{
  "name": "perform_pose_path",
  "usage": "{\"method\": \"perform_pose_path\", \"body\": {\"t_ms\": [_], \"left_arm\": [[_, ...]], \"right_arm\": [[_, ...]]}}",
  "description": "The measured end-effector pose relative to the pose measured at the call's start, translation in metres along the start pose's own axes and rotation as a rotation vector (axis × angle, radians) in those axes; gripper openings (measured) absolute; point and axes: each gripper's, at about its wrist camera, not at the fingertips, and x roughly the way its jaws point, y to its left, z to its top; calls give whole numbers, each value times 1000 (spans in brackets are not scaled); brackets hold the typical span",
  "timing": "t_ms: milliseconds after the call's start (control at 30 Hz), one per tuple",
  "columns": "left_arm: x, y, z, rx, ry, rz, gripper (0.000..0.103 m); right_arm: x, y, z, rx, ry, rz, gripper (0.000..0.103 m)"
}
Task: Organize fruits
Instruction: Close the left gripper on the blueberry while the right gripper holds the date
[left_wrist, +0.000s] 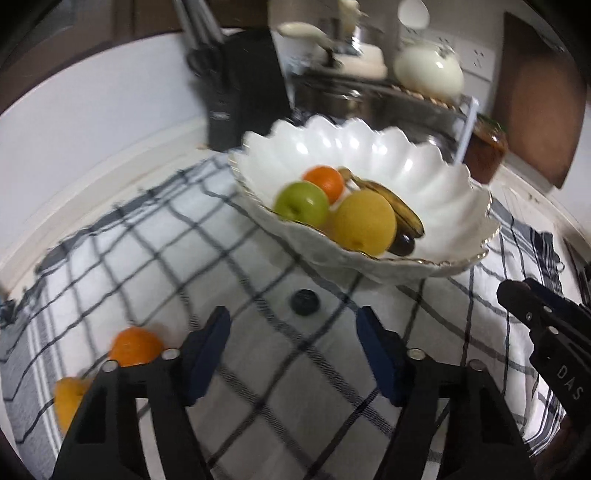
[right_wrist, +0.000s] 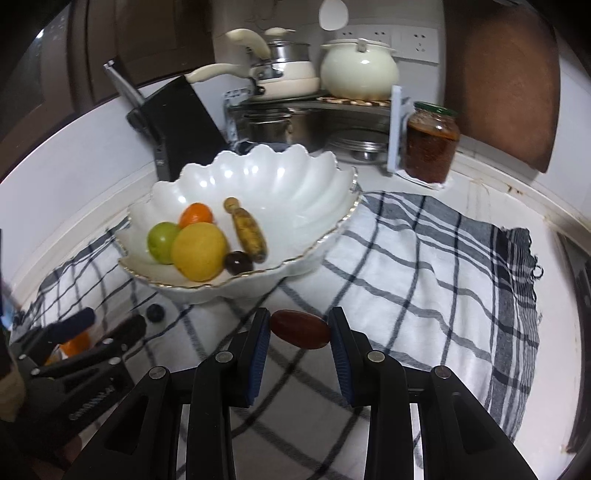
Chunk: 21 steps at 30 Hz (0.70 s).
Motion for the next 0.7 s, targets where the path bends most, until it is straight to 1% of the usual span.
{"method": "perform_pose_path", "body": {"t_ms": [67,133,167,200,367,467,600,700], "left_arm": [[7,-5,1,10,14,-17,57],[14,-8,3,19,25,-20,49],[16,-8,4,21,31,-22,42],[19,-9,4,22,37,-26,37],[30,-10,4,29,52,-25,32],[35,-10,5,35,53,-16,31],[40,-9,8,27,57,-19,24],[42,-10,8,28,58,-14,24]], "right_arm": [[3,-3,0,8,5,-2,34],[6,-4,0,13,9,-2,34],[7,-5,0,15,9,-3,34],[7,-5,0,16,7,-5,34],[13,-7,1,35,7,-6,34],[15,-6,1,34,10,-5,34],[18,-5,-1,33,19,-2,34],[20,-6,-1,35,23,0,34]]}}
